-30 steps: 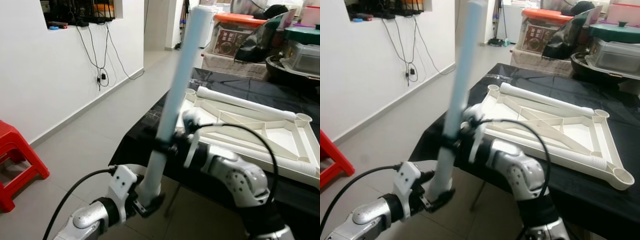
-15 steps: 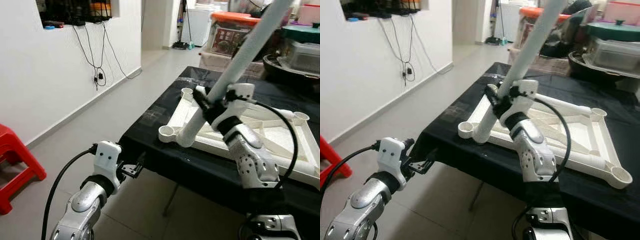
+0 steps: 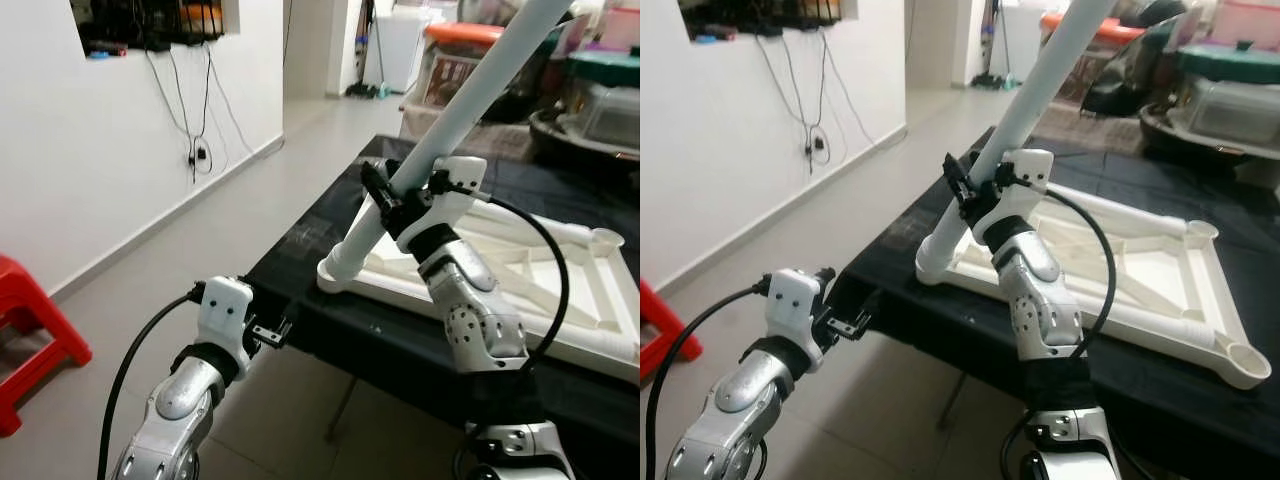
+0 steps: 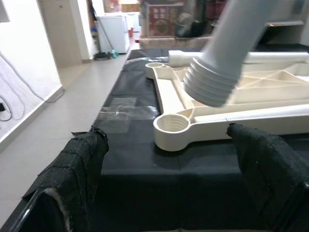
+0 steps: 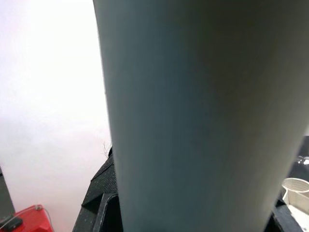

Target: Building children table

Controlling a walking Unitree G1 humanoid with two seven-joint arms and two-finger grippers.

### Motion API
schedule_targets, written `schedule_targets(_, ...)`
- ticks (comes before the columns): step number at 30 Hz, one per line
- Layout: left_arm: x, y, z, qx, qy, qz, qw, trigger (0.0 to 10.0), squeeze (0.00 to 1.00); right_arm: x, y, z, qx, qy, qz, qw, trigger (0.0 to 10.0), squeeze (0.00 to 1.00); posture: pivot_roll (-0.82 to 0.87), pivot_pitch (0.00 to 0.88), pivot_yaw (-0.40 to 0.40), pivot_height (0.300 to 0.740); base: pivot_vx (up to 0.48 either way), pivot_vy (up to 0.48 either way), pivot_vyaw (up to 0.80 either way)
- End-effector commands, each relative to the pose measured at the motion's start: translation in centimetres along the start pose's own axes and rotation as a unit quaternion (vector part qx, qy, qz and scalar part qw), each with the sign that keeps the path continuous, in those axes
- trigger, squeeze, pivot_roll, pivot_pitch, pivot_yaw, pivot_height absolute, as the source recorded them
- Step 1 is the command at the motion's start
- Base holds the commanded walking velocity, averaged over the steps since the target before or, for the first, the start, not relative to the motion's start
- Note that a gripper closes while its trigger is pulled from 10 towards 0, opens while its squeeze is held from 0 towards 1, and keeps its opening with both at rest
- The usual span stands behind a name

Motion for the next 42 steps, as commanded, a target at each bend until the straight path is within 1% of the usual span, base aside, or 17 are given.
schedule_targets(1, 0.1, -0.1, -0.2, -0.003, 0.006, -0.001, 1.000, 10.0, 0.00, -0.4, 0.3, 0.5, 0.012, -0.006, 0.007, 1.000, 10.0, 0.00, 0.18, 0.000, -0.061, 0.740, 0.247, 0.000, 0.00)
schedule_targets(7, 0.2, 0.0, -0.2, 0.001, 0.003, 0.001, 1.000, 10.0, 0.00, -0.8, 0.3, 0.4, 0.011, -0.003, 0.013, 1.000, 10.0, 0.00, 0.18, 0.000, -0.060, 0.740, 0.281, 0.000, 0.00)
schedule_targets(13, 0.6, 0.0, -0.1, 0.005, 0.005, -0.005, 1.000, 10.0, 0.00, -0.8, 0.3, 0.2, 0.011, -0.003, 0.015, 1.000, 10.0, 0.00, 0.18, 0.000, -0.061, 0.740, 0.284, 0.000, 0.00)
schedule_targets(22, 0.7, 0.0, 0.0, 0.007, 0.003, -0.006, 1.000, 10.0, 0.00, -0.8, 0.2, 0.1, 0.010, -0.002, 0.014, 1.000, 10.0, 0.00, 0.17, 0.000, -0.062, 0.740, 0.283, 0.000, 0.00)
schedule_targets(30, 1.1, 0.4, 0.5, 0.016, 0.005, -0.012, 1.000, 10.0, 0.00, -0.2, 0.0, -0.4, 0.004, 0.000, 0.006, 1.000, 10.0, 0.00, 0.17, 0.000, -0.066, 0.740, 0.288, 0.000, 0.00)
schedule_targets(37, 1.1, 0.2, 0.2, 0.011, 0.005, -0.009, 1.000, 10.0, 0.00, -0.2, -0.1, -0.4, 0.002, -0.001, 0.007, 1.000, 10.0, 0.00, 0.17, 0.000, -0.066, 0.740, 0.287, 0.000, 0.00)
schedule_targets(39, 0.8, 0.1, 0.0, 0.004, -0.007, 0.003, 1.000, 10.0, 0.00, -0.3, 0.1, -0.3, -0.002, -0.002, 0.015, 1.000, 10.0, 0.00, 0.17, 0.000, -0.070, 0.740, 0.141, 0.000, 0.00)
schedule_targets(42, 0.8, 0.1, 0.0, 0.003, -0.012, 0.006, 1.000, 10.0, 0.00, -0.4, 0.2, -0.3, -0.005, -0.002, 0.020, 1.000, 10.0, 0.00, 0.17, 0.000, -0.070, 0.740, 0.000, 0.000, 0.00)
Point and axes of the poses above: a point about 5 cm out from each wrist's last joint towards the gripper, its own y axis pointing out of the wrist towards the gripper, its own z axis along the axis of the wrist's last joint, x = y × z, the point moved 6 cm from there along y, pointing out of the wrist towards the gripper, and after that the axes turned 12 degrees about y, right-handed, at the moved point
